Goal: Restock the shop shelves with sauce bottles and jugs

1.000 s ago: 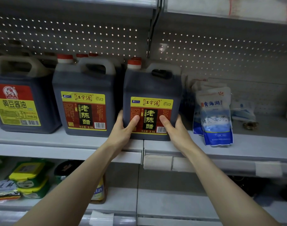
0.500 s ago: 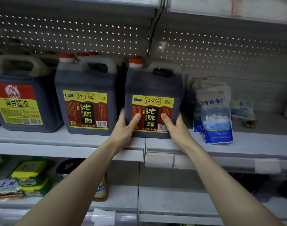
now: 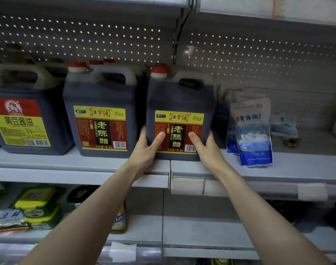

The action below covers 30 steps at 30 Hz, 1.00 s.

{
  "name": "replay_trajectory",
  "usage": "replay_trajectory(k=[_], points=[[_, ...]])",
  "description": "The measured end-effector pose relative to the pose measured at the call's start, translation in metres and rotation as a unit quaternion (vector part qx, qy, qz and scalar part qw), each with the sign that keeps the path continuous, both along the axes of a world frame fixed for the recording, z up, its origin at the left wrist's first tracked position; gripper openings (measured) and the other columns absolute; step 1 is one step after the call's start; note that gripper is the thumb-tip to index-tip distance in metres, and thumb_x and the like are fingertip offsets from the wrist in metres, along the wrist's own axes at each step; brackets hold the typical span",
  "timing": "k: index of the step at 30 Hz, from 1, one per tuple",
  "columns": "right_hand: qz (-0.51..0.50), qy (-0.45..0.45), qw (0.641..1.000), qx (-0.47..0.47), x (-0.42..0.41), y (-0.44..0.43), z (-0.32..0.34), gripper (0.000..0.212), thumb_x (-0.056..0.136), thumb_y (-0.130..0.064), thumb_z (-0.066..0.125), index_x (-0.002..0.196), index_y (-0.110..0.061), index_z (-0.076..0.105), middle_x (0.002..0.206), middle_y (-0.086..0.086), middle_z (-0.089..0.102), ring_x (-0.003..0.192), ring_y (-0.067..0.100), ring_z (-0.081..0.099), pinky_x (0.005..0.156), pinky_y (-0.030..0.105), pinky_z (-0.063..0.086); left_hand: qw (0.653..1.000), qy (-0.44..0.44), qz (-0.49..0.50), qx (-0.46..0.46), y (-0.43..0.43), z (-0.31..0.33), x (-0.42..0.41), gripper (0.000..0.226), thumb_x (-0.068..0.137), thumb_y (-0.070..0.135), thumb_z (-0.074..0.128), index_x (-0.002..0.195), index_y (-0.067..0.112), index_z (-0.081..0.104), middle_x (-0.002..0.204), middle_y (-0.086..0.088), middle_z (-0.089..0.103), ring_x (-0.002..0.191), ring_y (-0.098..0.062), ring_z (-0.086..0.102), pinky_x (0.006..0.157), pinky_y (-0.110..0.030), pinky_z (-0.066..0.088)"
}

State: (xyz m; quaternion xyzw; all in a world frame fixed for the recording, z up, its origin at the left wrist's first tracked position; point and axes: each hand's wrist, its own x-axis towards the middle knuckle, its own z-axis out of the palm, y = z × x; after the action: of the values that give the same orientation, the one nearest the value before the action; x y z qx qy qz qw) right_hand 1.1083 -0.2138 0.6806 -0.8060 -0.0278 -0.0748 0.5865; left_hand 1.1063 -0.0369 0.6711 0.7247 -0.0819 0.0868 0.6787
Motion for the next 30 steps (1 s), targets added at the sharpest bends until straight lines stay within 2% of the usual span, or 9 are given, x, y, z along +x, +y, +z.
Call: replay_trajectory(k=[3,6,8,15,25,27,30], points=[[-0.001,0.002,1.000,-0.003,-0.001,0.001,0.002,0.088,0.075,-0.065,0.049,0.149,-0.026,0.021,0.143,-0.001,0.048,0.129,0.020,0.048,0.108,0.046,0.041,1.000,-0.002,0.000,-0.003,0.000,-0.001,0.000,0.054,0.094,0.037,0.050,0.143,0.026,0.030,0.130,0.008,0.053,0.113,-0.004,0.052,0.081,-0.009,0.042],[0.002,0.005,1.000,-0.001,-0.002,0.001,0.002,0.083,0.079,-0.063,0.049,0.149,-0.027,0.021,0.144,-0.001,0.047,0.129,0.020,0.048,0.108,0.047,0.041,1.000,-0.004,0.003,-0.004,0.000,-0.003,0.000,0.055,0.094,0.037,0.051,0.144,0.024,0.031,0.133,0.006,0.053,0.119,-0.008,0.051,0.083,-0.010,0.042],[0.004,0.006,1.000,-0.001,-0.002,0.000,0.002,0.079,0.083,-0.060,0.049,0.148,-0.027,0.022,0.143,-0.001,0.048,0.129,0.020,0.049,0.108,0.046,0.041,1.000,-0.003,0.008,-0.004,-0.001,-0.003,-0.001,0.055,0.094,0.037,0.051,0.144,0.025,0.031,0.132,0.006,0.053,0.115,-0.006,0.052,0.081,-0.008,0.042],[0.001,0.017,1.000,-0.008,-0.002,0.000,0.002,0.098,0.069,-0.071,0.047,0.151,-0.027,0.016,0.148,0.000,0.043,0.133,0.023,0.045,0.109,0.050,0.039,1.000,0.004,0.016,-0.001,-0.002,-0.002,-0.001,0.056,0.094,0.037,0.050,0.145,0.025,0.030,0.133,0.006,0.052,0.117,-0.007,0.050,0.080,-0.009,0.042],[0.004,0.012,1.000,0.000,-0.003,-0.002,0.002,0.103,0.066,-0.073,0.050,0.151,-0.024,0.017,0.148,-0.001,0.043,0.134,0.021,0.044,0.109,0.049,0.039,0.999,0.020,0.029,0.006,-0.001,0.005,-0.007,0.054,0.094,0.036,0.053,0.143,0.022,0.036,0.131,0.006,0.055,0.119,-0.009,0.053,0.082,-0.011,0.042],[0.002,0.013,1.000,-0.008,-0.006,-0.002,0.004,0.101,0.070,-0.071,0.052,0.151,-0.022,0.018,0.146,-0.001,0.045,0.133,0.020,0.045,0.109,0.046,0.039,0.999,0.026,0.028,0.017,0.003,0.008,-0.012,0.056,0.092,0.038,0.054,0.143,0.022,0.036,0.133,0.007,0.055,0.118,-0.008,0.052,0.086,-0.015,0.043],[0.003,-0.003,1.000,-0.024,-0.019,0.000,0.011,0.080,0.086,-0.050,0.059,0.150,-0.020,0.022,0.143,-0.003,0.048,0.129,0.014,0.047,0.103,0.032,0.041,0.998,0.044,0.013,0.038,0.010,0.018,-0.025,0.079,0.080,0.052,0.057,0.148,0.021,0.030,0.141,0.004,0.050,0.127,-0.012,0.048,0.105,-0.032,0.042]])
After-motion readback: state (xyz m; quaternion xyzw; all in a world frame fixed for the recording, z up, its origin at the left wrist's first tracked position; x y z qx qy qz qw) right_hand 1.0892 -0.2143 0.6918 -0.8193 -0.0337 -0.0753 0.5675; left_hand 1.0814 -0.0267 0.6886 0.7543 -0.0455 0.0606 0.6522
